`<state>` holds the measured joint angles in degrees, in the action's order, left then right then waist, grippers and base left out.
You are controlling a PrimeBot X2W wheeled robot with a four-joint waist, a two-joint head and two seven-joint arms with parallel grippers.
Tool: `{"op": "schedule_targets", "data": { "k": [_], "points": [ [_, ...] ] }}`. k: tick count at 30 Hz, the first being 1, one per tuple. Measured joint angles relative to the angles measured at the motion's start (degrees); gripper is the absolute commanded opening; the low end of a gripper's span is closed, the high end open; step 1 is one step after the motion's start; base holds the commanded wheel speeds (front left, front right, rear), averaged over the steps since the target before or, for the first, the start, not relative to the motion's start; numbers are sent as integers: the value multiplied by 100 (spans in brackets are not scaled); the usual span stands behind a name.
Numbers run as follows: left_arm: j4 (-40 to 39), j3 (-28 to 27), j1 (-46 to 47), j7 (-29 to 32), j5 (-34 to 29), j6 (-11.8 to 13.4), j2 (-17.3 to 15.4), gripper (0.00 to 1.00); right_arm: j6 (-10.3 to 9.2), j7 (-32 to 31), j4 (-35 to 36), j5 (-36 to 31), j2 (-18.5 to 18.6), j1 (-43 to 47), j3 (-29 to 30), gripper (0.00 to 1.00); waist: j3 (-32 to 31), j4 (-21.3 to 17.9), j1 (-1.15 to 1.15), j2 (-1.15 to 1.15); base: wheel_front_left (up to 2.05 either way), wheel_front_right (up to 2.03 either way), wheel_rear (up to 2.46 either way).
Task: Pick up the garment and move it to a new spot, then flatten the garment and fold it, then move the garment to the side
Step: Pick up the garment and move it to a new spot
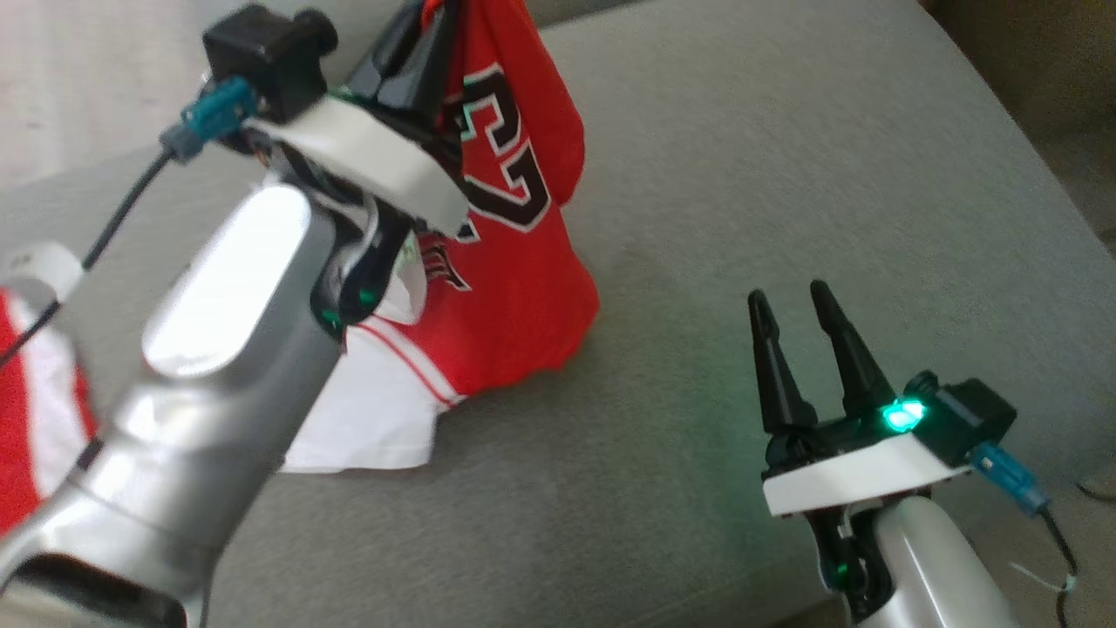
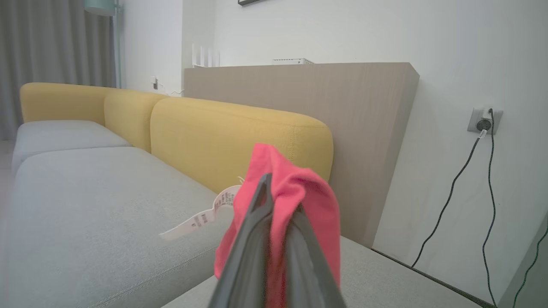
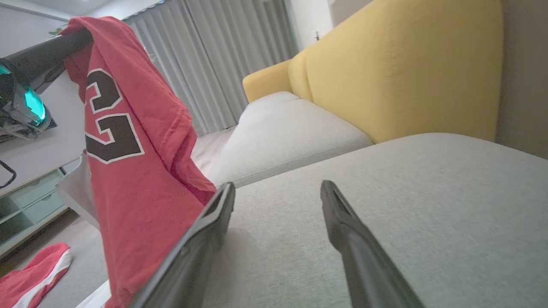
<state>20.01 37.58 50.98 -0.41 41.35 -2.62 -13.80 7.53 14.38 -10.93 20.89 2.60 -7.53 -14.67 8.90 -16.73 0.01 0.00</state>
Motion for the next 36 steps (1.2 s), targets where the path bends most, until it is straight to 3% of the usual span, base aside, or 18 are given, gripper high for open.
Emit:
{"op": "schedule_targets", "data": {
  "k": [7, 9, 10, 11, 12, 18, 25, 31, 36],
  "points": [
    [1133, 134, 411, -380, -450, -64, -116, 0, 0, 0, 21, 174, 0, -55, -101, 100, 289, -499, 0, 0, 0, 0, 0],
    [1593, 112, 410, -697, -619, 37, -219, 14, 0, 0, 20, 174, 0, -55, -121, 100, 318, -568, 0, 0, 0, 0, 0],
    [1829, 59, 410, -859, -612, 70, -246, 27, 0, 0, 16, 174, 0, -55, -124, 100, 320, -584, 0, 0, 0, 0, 0],
    [2049, 16, 410, -957, -611, 92, -261, 75, 0, 0, 13, 172, 0, -55, -124, 100, 310, -585, 0, 0, 0, 0, 0],
    [2273, -20, 410, -1015, -611, 112, -268, 100, 0, 0, 11, 172, 0, -57, -120, 100, 298, -578, 0, 0, 0, 0, 0],
    [3072, 4, 409, -1250, -703, 31, -160, 100, 0, 0, -12, 63, 1, -56, -18, 100, 215, -364, -1, 0, 0, 0, 0],
    [3154, -32, 354, -1388, -699, -102, 69, 100, 0, 0, -51, -81, 0, -16, 131, 100, 45, 12, -1, 0, 0, 0, 0],
    [2614, -66, -337, -1405, -940, -129, 65, 100, 0, 0, -98, -250, 0, 40, 377, 100, -194, 492, -1, 0, 0, 0, 0],
    [1701, -503, -1416, -1405, -929, 20, 46, 100, 0, -1, -101, -339, 0, 212, 545, 100, -403, 903, -2, 0, 0, 0, 0]
  ]
}}
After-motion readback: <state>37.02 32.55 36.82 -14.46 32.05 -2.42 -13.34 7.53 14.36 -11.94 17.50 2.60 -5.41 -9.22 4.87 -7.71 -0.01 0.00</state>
